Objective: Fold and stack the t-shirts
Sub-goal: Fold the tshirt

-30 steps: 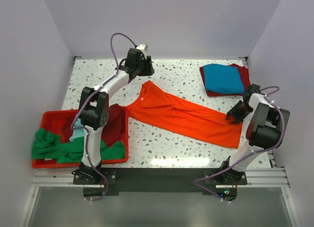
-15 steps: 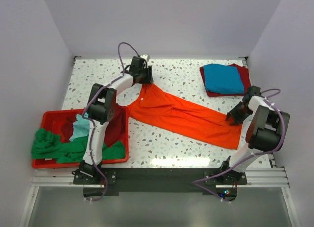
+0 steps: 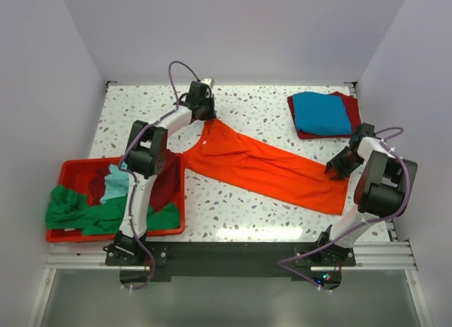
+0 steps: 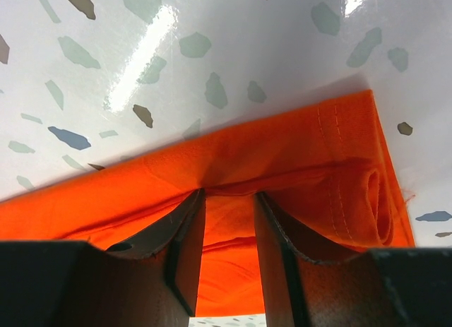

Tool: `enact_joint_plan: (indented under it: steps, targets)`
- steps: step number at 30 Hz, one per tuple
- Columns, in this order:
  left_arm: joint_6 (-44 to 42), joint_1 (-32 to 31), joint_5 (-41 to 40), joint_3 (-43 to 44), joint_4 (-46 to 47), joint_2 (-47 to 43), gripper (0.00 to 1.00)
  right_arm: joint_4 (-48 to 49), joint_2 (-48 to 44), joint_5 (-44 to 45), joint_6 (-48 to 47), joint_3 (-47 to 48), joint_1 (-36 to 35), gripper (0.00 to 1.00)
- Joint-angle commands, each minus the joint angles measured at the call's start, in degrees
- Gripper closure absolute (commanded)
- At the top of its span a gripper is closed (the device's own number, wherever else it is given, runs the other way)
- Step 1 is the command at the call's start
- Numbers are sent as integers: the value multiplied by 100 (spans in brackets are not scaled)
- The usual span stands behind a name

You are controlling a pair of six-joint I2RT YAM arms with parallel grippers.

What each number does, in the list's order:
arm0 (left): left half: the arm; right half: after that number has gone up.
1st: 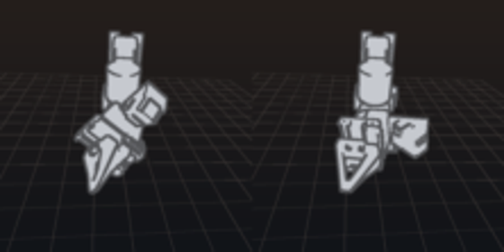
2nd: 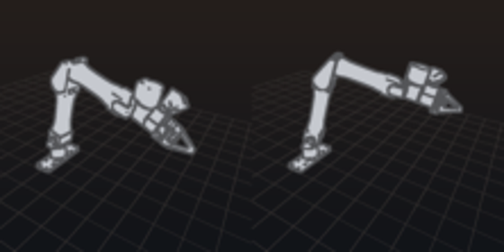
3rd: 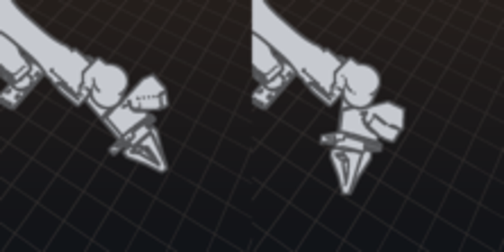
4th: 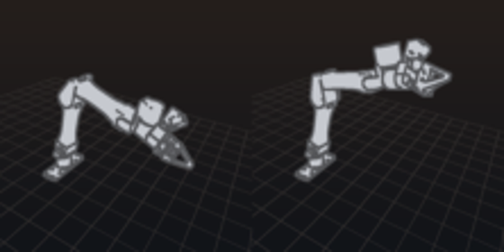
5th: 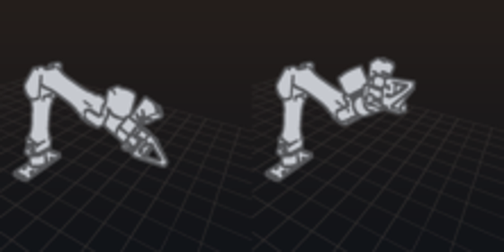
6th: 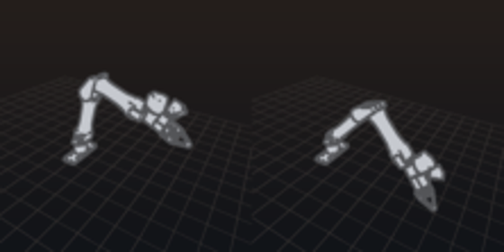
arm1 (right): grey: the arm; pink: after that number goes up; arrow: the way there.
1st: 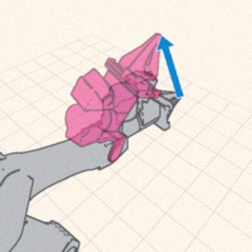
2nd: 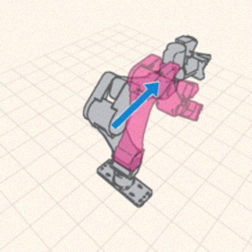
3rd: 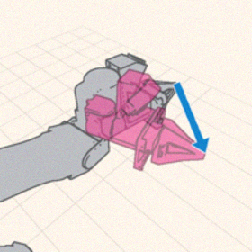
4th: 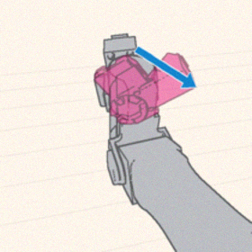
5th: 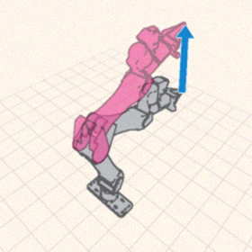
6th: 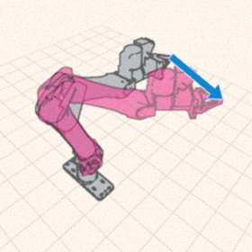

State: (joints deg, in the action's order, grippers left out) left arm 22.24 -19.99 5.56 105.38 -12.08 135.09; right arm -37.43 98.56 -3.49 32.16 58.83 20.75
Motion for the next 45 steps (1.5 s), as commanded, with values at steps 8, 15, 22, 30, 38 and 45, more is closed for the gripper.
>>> enact_joint_plan:
  steps: [8,15,22,30,38,45]
  targets:
    - [281,443,-275,-387,241,-580,100,-124,365,788,220,76,8,62]
    - [272,540,85,-449,373,-563,100,-124,506,762,273,120,8,62]
    - [158,540,138,-133,268,-545,72,-36,480,499,80,217,8,62]
    - [-263,338,-126,-237,258,-1141,49,-19,208,-38,-271,313,-89,60]
    - [-1081,-557,408,-800,92,-1503,43,-265,-153,-73,-298,463,-344,60]
    - [-827,-858,894,-923,100,-1266,43,-546,-461,-108,-368,551,-353,60]
